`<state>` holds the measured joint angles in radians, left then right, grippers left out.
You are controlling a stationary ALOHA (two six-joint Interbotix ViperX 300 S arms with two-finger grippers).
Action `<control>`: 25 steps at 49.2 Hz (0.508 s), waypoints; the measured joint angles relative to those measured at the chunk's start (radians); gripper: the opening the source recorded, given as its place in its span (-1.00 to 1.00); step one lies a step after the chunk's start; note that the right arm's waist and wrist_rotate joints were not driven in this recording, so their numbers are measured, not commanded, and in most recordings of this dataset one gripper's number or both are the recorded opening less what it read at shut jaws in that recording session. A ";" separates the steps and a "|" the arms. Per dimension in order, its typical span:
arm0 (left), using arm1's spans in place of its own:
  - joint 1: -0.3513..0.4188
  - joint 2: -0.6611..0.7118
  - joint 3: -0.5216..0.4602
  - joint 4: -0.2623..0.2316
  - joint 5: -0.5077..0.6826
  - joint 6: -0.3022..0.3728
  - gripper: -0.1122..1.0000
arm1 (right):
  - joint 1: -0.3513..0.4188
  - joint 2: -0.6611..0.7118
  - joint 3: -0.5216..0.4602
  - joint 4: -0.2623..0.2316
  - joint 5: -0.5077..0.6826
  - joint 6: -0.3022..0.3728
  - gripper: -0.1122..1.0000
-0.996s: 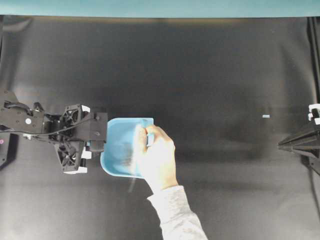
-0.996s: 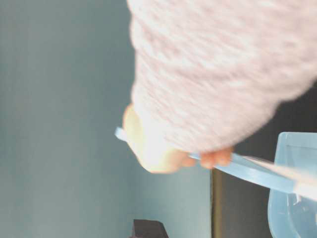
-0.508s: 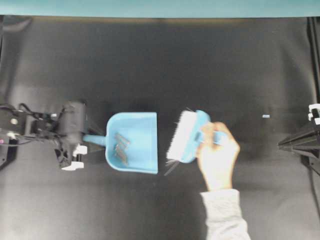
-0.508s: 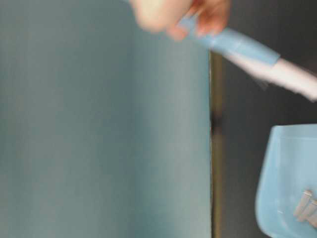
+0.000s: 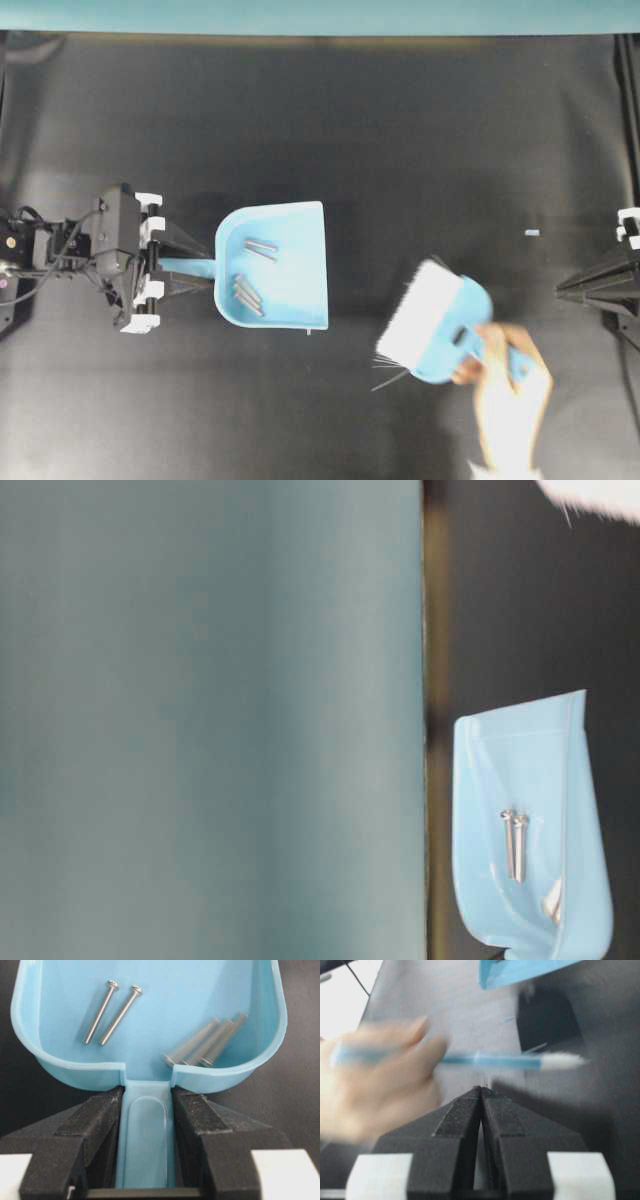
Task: Hold the dustpan with the left arm, while a human hand uses a hand brush to gather screws into the dustpan.
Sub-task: 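Keep holding the dustpan with the left gripper as the brush is set down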
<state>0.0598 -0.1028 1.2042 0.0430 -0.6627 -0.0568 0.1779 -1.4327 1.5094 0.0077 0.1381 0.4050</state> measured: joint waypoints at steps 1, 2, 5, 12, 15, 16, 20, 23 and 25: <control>0.000 0.000 0.002 0.000 -0.005 -0.002 -0.24 | 0.000 0.000 0.000 0.000 0.002 -0.002 -0.80; 0.000 0.000 0.003 0.000 -0.008 0.000 -0.24 | 0.000 0.000 0.000 0.000 0.002 -0.002 -0.80; 0.000 0.000 0.005 -0.002 -0.011 0.000 -0.24 | 0.000 0.000 0.000 0.000 0.002 -0.002 -0.80; 0.000 0.000 0.006 -0.002 -0.020 0.005 -0.24 | 0.000 0.000 0.000 0.000 0.002 -0.002 -0.80; 0.000 0.000 0.006 -0.002 -0.028 0.005 -0.24 | 0.000 0.000 0.000 0.000 0.002 -0.002 -0.80; 0.000 0.000 0.006 0.000 -0.029 0.006 -0.24 | 0.000 0.000 0.000 0.000 0.002 -0.002 -0.80; -0.002 0.000 0.008 0.000 -0.035 0.005 -0.24 | 0.000 0.000 0.000 0.000 0.002 0.000 -0.80; -0.003 -0.002 0.011 0.000 -0.038 0.005 -0.24 | 0.000 0.000 0.000 0.000 0.002 -0.002 -0.80; -0.003 -0.002 0.011 0.000 -0.038 0.002 -0.24 | 0.000 -0.002 0.000 0.000 0.002 -0.002 -0.80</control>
<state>0.0568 -0.1043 1.2149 0.0430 -0.7010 -0.0552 0.1779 -1.4343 1.5094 0.0077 0.1396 0.4034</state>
